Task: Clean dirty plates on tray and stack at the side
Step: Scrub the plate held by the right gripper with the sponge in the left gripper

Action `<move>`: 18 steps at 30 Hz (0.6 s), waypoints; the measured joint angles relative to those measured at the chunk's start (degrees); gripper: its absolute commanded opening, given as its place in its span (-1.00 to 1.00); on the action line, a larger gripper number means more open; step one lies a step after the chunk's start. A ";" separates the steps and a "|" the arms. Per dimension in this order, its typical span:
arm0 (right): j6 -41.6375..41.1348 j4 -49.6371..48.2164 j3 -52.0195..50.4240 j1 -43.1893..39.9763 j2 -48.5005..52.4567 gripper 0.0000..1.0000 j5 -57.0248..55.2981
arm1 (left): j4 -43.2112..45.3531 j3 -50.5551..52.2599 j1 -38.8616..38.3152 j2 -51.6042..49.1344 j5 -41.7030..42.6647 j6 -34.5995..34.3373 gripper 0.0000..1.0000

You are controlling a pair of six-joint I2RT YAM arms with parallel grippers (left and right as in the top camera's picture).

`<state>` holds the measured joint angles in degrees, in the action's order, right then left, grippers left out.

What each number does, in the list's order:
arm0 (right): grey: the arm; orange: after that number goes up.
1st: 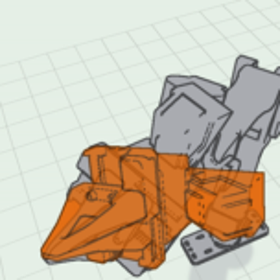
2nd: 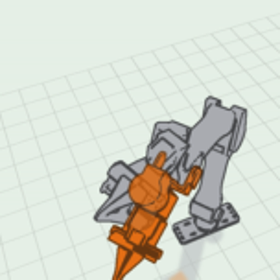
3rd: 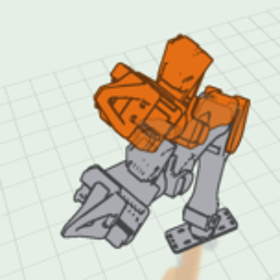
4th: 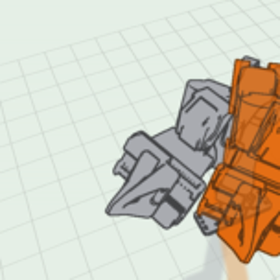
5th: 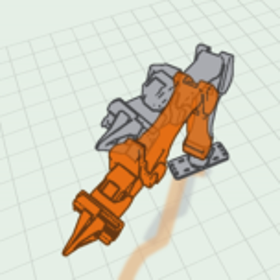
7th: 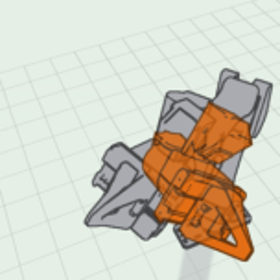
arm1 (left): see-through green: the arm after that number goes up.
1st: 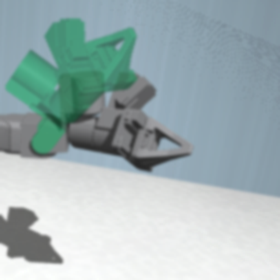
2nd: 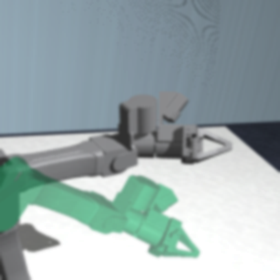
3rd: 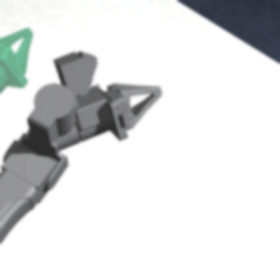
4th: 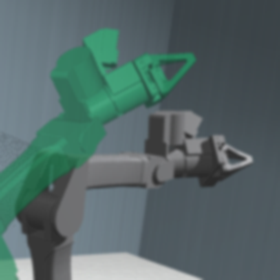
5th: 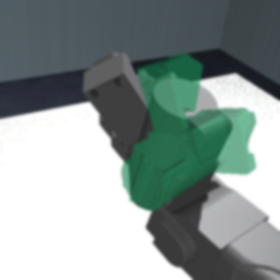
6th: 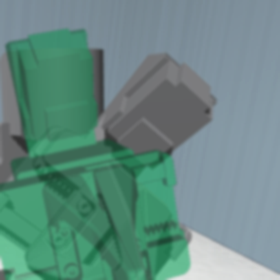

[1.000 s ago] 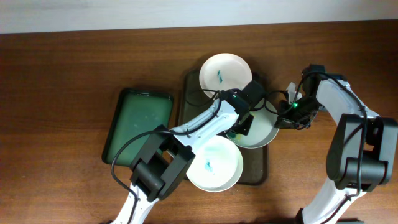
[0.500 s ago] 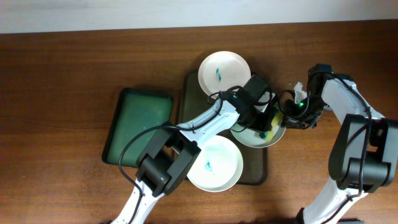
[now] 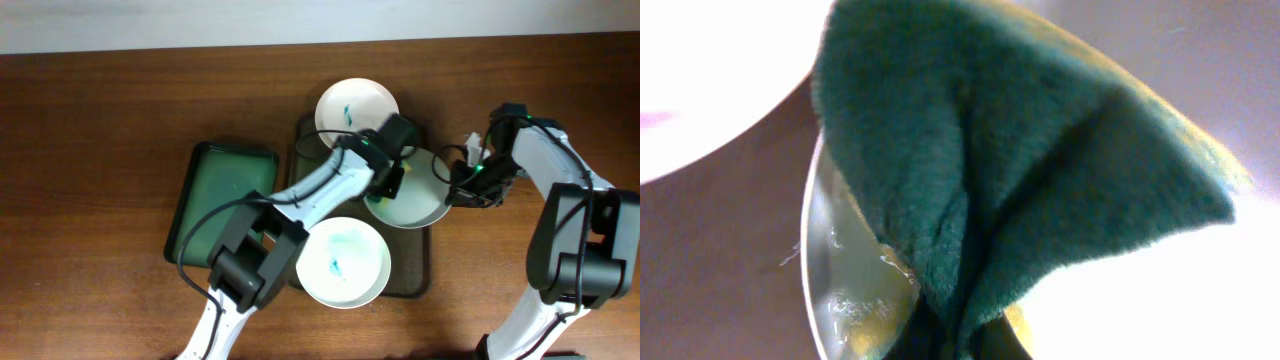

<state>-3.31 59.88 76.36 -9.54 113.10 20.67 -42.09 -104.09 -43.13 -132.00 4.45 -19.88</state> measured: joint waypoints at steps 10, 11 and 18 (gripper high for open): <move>-0.15 -0.59 0.00 -0.52 0.00 -0.92 -1.22 | 17.90 1.11 -2.58 -1.90 18.95 -0.02 -1.00; -0.35 -0.76 0.00 -0.35 0.00 -0.92 -0.92 | 17.44 1.11 -2.82 -1.88 15.06 -0.04 -1.00; -0.96 -1.31 0.00 0.15 0.00 -0.92 -0.13 | 14.99 1.09 0.52 -1.42 -8.72 5.60 -1.00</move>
<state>-4.27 58.57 76.36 -9.39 113.10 20.53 -27.09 -103.00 -42.61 -133.43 -4.27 -14.28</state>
